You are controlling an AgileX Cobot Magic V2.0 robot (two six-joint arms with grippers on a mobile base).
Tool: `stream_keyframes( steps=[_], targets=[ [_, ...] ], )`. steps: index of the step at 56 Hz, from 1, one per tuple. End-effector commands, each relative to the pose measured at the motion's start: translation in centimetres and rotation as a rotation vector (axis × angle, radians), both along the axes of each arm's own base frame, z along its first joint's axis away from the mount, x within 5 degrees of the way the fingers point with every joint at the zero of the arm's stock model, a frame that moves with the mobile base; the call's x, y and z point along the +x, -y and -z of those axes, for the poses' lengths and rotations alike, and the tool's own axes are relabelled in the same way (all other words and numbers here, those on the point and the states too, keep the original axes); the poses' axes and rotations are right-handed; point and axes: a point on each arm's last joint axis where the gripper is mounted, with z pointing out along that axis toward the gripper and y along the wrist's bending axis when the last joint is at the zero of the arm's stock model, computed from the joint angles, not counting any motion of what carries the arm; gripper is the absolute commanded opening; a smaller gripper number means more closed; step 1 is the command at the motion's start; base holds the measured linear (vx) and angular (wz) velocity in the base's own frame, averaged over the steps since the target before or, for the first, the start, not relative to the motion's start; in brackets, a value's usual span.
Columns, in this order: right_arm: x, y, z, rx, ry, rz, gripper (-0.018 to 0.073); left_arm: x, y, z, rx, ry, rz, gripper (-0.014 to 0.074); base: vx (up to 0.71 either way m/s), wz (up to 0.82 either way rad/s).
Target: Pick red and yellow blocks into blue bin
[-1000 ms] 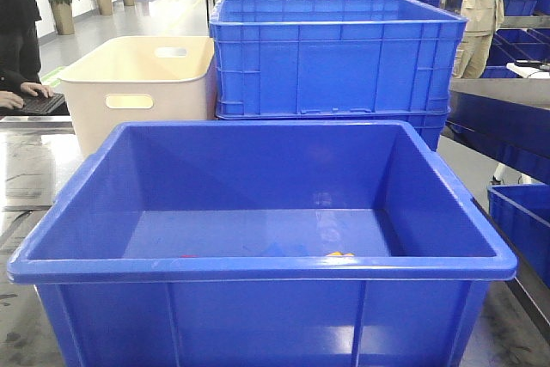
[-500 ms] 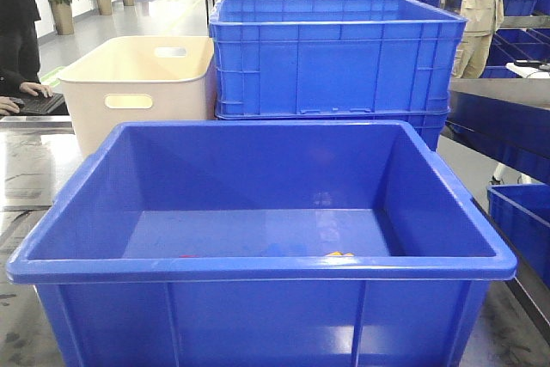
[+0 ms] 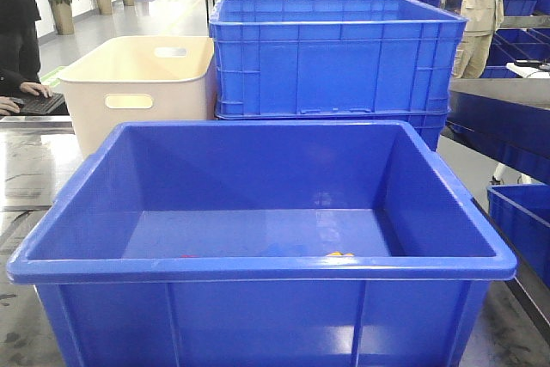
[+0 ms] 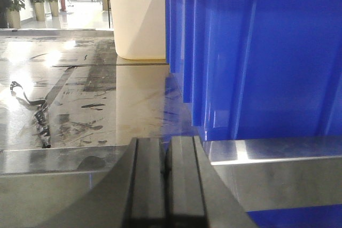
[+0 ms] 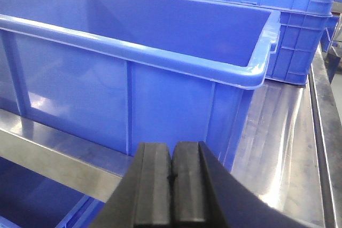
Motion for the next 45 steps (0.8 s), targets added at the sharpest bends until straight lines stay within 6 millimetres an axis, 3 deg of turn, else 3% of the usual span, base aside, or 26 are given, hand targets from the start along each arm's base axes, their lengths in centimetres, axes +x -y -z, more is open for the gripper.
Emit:
stream_keyframes(
  steps=[1, 13, 22, 45],
  targets=[
    [0.3, 0.1, -0.4, 0.012, 0.092, 0.03, -0.001, -0.1, -0.1, -1.3, -0.013, 0.101, -0.01, 0.0002, 0.0, 0.0],
    [0.2, 1.5, 5.9, 0.121, 0.142, 0.263, -0.001, -0.1, -0.1, -1.3, -0.013, 0.101, -0.009, 0.0002, 0.0, 0.0],
    [-0.1, 2.0, 9.5, 0.155, 0.219, 0.335, -0.001, -0.2, -0.1, -1.3, -0.014, 0.102, -0.009, 0.0002, 0.0, 0.0],
    [-0.2, 2.0, 9.8, 0.146, 0.167, 0.334, -0.001, -0.1, -0.1, -1.3, -0.014, 0.101, -0.009, 0.0002, 0.0, 0.0]
  ],
)
